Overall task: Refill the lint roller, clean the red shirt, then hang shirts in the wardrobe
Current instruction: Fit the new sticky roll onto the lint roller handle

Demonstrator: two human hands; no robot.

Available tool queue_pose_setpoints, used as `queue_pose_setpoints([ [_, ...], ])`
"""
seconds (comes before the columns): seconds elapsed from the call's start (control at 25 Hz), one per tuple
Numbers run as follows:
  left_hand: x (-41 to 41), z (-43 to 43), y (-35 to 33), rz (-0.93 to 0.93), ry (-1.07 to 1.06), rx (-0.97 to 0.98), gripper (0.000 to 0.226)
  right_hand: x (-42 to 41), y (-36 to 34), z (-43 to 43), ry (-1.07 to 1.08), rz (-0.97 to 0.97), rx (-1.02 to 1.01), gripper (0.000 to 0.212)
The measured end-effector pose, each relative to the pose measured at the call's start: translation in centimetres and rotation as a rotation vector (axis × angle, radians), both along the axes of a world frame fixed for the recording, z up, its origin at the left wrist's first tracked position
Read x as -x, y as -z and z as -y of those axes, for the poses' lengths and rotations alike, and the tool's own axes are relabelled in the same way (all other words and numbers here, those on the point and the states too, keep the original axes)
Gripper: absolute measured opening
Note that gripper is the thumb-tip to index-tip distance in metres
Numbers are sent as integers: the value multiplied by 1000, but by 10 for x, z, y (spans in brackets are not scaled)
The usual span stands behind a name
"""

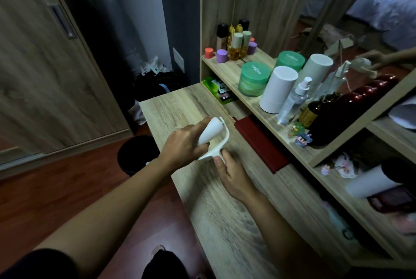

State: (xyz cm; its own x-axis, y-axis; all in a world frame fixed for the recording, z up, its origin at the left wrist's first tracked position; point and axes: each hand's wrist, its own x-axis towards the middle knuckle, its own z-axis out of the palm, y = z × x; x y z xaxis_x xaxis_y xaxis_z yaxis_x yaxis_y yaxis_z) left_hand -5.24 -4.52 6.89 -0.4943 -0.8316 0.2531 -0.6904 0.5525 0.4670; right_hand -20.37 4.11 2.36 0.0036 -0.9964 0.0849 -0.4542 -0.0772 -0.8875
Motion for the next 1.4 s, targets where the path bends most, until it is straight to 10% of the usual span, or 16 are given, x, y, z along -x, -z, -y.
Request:
queue_pose_setpoints([
  [0.88, -1, 1, -5, 149, 112, 8, 78, 1, 14, -14, 32, 18, 45, 42],
  [1.12, -18, 19, -25, -313, -379, 93, 49, 14, 23, -20, 133, 14, 53, 23],
  [1.4, -10, -13, 11, 202, 528, 590, 37, 13, 18, -12, 172, 18, 55, 14],
])
